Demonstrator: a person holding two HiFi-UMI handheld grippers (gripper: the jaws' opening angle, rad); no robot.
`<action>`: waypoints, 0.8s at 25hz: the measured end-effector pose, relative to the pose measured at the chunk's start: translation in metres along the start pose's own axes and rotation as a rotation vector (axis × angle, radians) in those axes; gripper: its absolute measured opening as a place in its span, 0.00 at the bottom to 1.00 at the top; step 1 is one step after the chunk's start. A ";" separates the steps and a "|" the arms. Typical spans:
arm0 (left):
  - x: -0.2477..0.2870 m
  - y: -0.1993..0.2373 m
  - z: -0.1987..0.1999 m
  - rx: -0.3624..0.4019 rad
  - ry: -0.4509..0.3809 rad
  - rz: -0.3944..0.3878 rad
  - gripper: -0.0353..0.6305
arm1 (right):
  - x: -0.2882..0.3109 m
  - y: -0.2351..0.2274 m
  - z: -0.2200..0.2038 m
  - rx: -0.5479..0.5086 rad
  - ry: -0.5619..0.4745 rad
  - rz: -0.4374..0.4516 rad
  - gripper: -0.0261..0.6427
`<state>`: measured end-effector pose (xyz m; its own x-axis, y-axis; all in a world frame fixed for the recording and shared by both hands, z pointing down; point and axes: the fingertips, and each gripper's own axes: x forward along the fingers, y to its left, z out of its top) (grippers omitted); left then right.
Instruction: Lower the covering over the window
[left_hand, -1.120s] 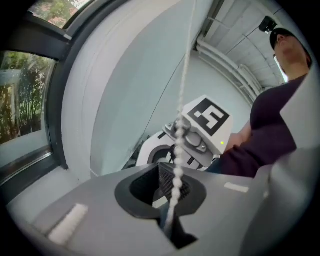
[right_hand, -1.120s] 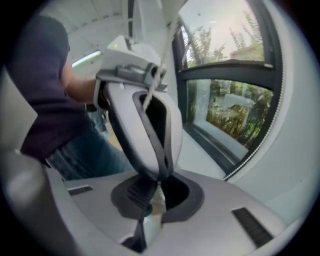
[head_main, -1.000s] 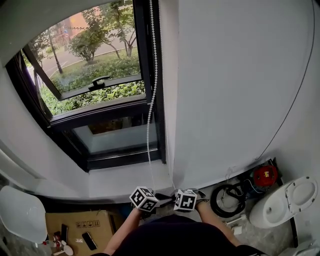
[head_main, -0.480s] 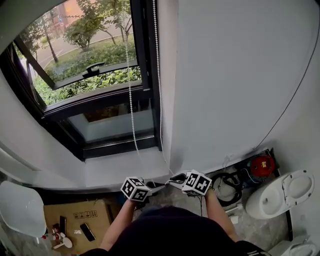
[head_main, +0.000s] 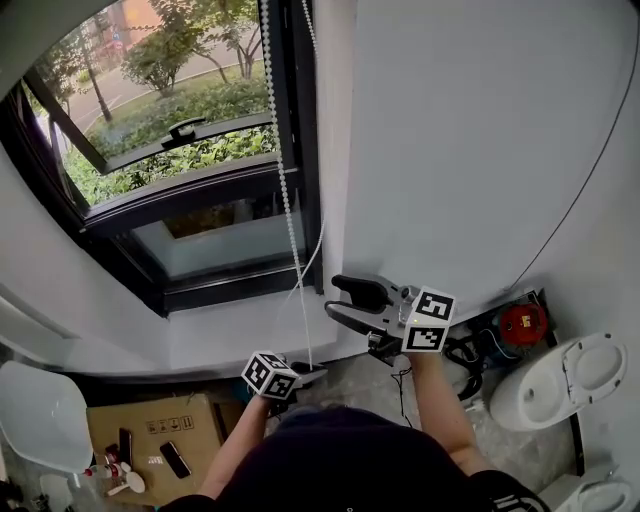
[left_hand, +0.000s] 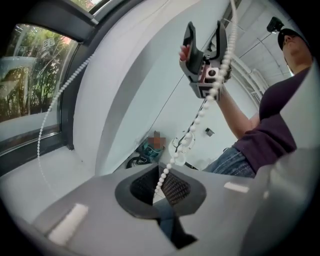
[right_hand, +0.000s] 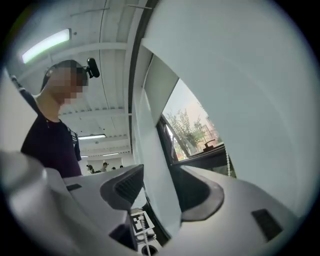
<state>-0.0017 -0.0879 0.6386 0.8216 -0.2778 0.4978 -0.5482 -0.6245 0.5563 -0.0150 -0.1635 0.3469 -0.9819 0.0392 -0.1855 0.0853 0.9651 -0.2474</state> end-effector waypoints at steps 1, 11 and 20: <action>0.000 0.000 -0.001 -0.006 -0.002 0.000 0.07 | 0.005 0.003 0.004 -0.008 -0.003 0.022 0.33; 0.002 0.002 -0.011 -0.042 0.000 0.001 0.07 | 0.053 0.005 0.022 0.010 0.018 0.094 0.39; 0.004 0.001 -0.013 -0.059 0.008 -0.011 0.07 | 0.061 0.009 0.027 0.024 0.026 0.127 0.29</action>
<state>-0.0008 -0.0797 0.6499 0.8265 -0.2651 0.4967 -0.5476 -0.5834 0.5998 -0.0701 -0.1595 0.3076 -0.9671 0.1674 -0.1918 0.2125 0.9457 -0.2461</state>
